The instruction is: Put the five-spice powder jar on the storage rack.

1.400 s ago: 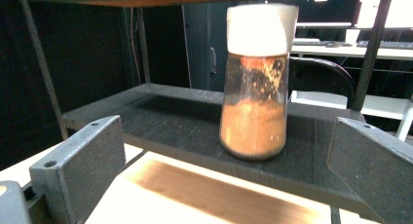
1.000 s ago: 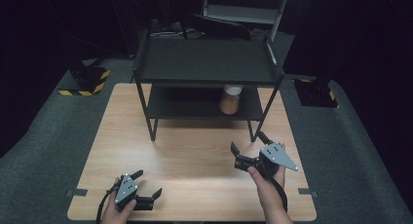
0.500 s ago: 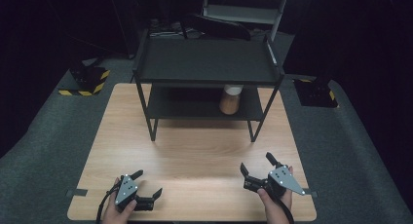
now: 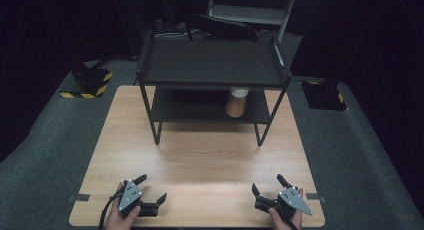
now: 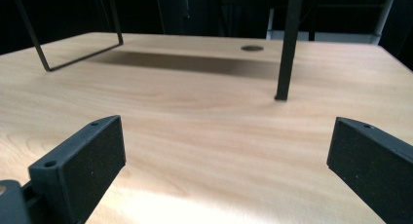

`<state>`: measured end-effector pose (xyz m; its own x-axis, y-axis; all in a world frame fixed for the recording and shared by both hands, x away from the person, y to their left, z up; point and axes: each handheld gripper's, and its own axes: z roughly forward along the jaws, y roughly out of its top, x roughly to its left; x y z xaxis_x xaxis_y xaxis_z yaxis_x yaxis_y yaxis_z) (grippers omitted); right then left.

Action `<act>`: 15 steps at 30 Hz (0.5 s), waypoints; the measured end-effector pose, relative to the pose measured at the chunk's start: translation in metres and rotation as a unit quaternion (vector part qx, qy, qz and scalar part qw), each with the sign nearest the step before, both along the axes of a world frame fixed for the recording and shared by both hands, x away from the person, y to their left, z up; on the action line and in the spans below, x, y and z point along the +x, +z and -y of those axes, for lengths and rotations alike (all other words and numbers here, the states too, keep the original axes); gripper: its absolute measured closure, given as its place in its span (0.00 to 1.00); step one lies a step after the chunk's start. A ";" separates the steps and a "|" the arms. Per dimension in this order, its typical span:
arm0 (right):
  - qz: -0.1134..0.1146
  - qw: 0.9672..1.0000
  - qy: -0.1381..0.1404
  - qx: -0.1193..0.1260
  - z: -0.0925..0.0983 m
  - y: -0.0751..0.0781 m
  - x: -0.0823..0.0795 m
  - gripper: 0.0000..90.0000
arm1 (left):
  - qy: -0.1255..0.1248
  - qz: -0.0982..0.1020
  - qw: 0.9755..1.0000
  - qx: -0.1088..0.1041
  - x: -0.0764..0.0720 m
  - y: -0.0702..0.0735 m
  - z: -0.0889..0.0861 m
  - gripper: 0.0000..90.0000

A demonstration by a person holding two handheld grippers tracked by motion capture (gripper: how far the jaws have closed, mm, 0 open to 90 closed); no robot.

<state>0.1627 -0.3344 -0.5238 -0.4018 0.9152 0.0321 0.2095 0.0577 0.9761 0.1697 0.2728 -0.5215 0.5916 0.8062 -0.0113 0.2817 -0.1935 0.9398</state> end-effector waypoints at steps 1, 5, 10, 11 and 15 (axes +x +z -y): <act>-0.002 1.000 -0.001 -0.001 0.001 -0.002 -0.001 0.00 | 0.000 0.000 1.000 0.000 0.000 0.000 0.000 0.01; -0.010 1.000 -0.005 0.002 0.005 -0.006 -0.002 0.00 | 0.002 0.001 1.000 0.001 -0.001 0.000 0.001 0.01; -0.007 1.000 -0.012 0.010 0.006 -0.008 -0.004 0.00 | 0.000 0.002 1.000 0.003 -0.001 0.000 0.000 0.01; -0.007 1.000 -0.012 0.010 0.006 -0.009 -0.005 0.00 | -0.001 0.002 1.000 0.002 -0.001 0.000 0.000 0.01; -0.004 1.000 -0.013 0.010 0.005 -0.010 -0.007 0.00 | -0.002 0.002 1.000 0.002 -0.001 0.000 0.000 0.01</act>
<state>0.1560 -0.3398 -0.5337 -0.3780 0.9242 0.0545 0.2183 0.0318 0.9754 0.1692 0.2731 -0.5216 0.5941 0.8044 -0.0046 0.2766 -0.1989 0.9402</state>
